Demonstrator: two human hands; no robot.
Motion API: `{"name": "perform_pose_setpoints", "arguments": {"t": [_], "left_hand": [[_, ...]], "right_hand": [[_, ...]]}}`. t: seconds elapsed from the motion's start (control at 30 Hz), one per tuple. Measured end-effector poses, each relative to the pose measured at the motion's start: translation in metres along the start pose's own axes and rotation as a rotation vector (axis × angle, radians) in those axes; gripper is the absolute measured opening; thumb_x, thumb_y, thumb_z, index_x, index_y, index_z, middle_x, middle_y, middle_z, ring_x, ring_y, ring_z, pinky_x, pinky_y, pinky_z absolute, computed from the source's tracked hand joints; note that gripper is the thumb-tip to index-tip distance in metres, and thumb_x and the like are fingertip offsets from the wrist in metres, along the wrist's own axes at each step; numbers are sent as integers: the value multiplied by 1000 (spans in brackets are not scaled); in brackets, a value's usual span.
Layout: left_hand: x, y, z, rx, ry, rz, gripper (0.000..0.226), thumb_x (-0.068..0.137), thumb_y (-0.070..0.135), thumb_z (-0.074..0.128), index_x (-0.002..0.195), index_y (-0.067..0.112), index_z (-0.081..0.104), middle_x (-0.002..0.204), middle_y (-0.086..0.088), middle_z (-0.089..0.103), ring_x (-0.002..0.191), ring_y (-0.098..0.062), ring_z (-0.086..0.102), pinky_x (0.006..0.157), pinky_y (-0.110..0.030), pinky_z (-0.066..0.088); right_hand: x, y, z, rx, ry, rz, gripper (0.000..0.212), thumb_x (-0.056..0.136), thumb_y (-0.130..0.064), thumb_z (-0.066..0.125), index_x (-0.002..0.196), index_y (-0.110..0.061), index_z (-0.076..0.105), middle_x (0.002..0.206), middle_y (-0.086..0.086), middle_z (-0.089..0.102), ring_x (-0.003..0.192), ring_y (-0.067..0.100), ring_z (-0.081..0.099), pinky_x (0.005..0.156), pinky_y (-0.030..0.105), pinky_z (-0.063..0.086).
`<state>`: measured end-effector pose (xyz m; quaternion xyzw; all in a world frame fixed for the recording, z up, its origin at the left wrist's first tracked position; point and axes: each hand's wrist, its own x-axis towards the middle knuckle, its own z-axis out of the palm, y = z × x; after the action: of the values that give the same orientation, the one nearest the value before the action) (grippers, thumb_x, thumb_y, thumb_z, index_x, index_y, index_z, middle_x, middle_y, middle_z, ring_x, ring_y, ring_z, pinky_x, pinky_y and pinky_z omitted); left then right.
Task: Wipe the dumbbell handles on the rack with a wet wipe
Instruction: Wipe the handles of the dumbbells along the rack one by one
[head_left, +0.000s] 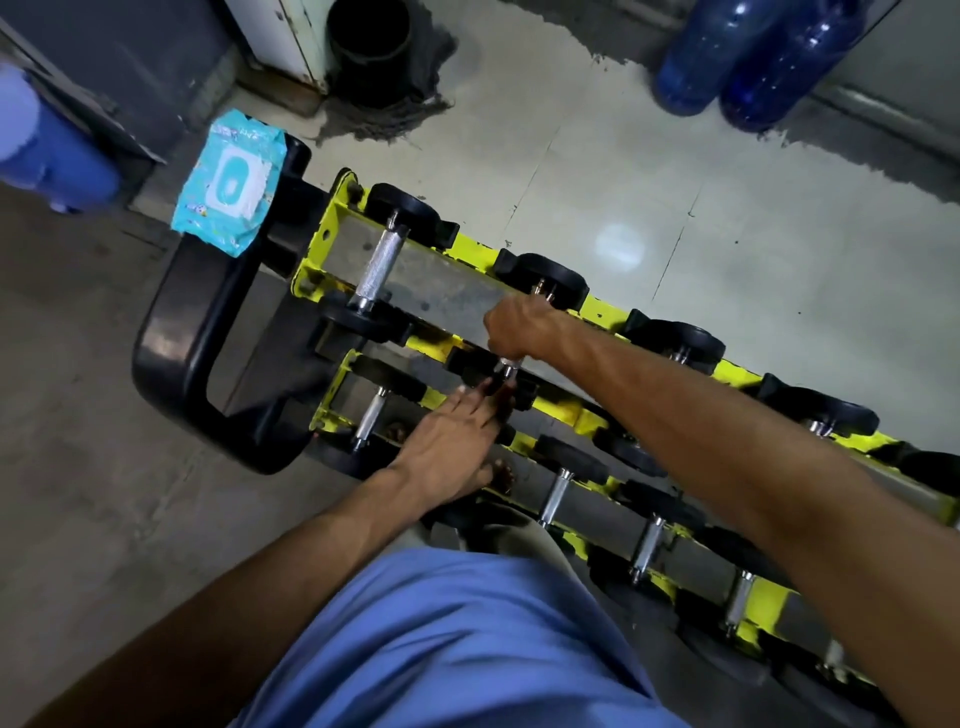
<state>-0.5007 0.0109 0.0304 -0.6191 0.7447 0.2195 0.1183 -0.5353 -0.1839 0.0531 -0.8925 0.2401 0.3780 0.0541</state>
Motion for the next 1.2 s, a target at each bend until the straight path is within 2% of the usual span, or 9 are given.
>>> {"name": "perform_pose_setpoints", "arguments": {"t": [0.1, 0.13, 0.23, 0.4, 0.5, 0.6, 0.8, 1.0, 1.2], "left_hand": [[0, 6, 0, 3, 11, -27, 100, 92, 46, 64, 167, 5, 11, 175, -15, 6, 159, -36, 14, 130, -47, 14], [0, 6, -1, -6, 16, -32, 99, 92, 46, 64, 166, 5, 12, 175, -15, 7, 159, -35, 13, 130, -47, 14], [0, 6, 0, -20, 31, -44, 95, 92, 49, 62, 165, 6, 20, 174, -14, 12, 161, -32, 9, 131, -46, 14], [-4, -5, 7, -38, 10, -61, 96, 94, 49, 60, 167, 9, 11, 176, -8, -5, 162, -26, 0, 132, -44, 10], [-4, -9, 7, -43, 0, -54, 97, 95, 48, 59, 168, 11, 7, 176, -7, -9, 162, -24, -3, 132, -43, 9], [-1, -8, 4, -49, 1, -52, 96, 95, 49, 58, 168, 11, 8, 176, -7, -6, 162, -24, -3, 132, -43, 11], [-7, -8, 0, -38, -8, -53, 96, 97, 50, 57, 168, 10, 6, 176, -5, -11, 162, -23, -2, 132, -41, 10], [-4, -5, -3, -31, -20, -47, 95, 96, 50, 56, 167, 9, 7, 175, -8, -9, 162, -25, -1, 131, -44, 13], [-8, -7, -4, -30, -38, -38, 95, 97, 49, 56, 167, 10, 6, 175, -6, -12, 162, -23, -2, 132, -42, 12]], "right_hand": [[4, -12, -6, 160, -281, -52, 24, 101, -19, 53, 101, 1, 66, 76, 8, 63, 35, 6, 57, 36, 16, 45], [6, -12, -4, 180, -311, -61, 27, 101, -19, 53, 99, 5, 66, 73, 11, 62, 33, 10, 55, 35, 18, 46], [6, 6, -7, 214, -224, -109, 28, 97, -14, 51, 106, 4, 70, 85, 16, 70, 51, 22, 62, 44, 25, 52], [-4, 34, 7, 5, 353, -57, 11, 90, -17, 59, 96, -18, 69, 95, 7, 71, 86, 32, 69, 64, 33, 46], [-17, 24, 51, 210, 359, -233, 14, 94, -28, 59, 101, -23, 71, 105, 1, 71, 96, 25, 68, 65, 27, 39], [-18, 23, 67, 184, 454, -327, 15, 92, -27, 57, 101, -21, 68, 109, 1, 63, 94, 23, 65, 59, 30, 42], [-15, 15, 81, 510, 738, 62, 8, 87, -23, 63, 94, -22, 66, 99, 0, 61, 87, 28, 66, 58, 33, 47], [-32, -31, 124, 1112, 749, 382, 9, 89, -31, 66, 94, -25, 69, 91, -1, 74, 82, 24, 70, 64, 34, 54], [-25, -41, 138, 1194, 681, 608, 6, 90, -26, 66, 90, -21, 69, 87, 0, 73, 81, 25, 67, 67, 36, 55]]}}
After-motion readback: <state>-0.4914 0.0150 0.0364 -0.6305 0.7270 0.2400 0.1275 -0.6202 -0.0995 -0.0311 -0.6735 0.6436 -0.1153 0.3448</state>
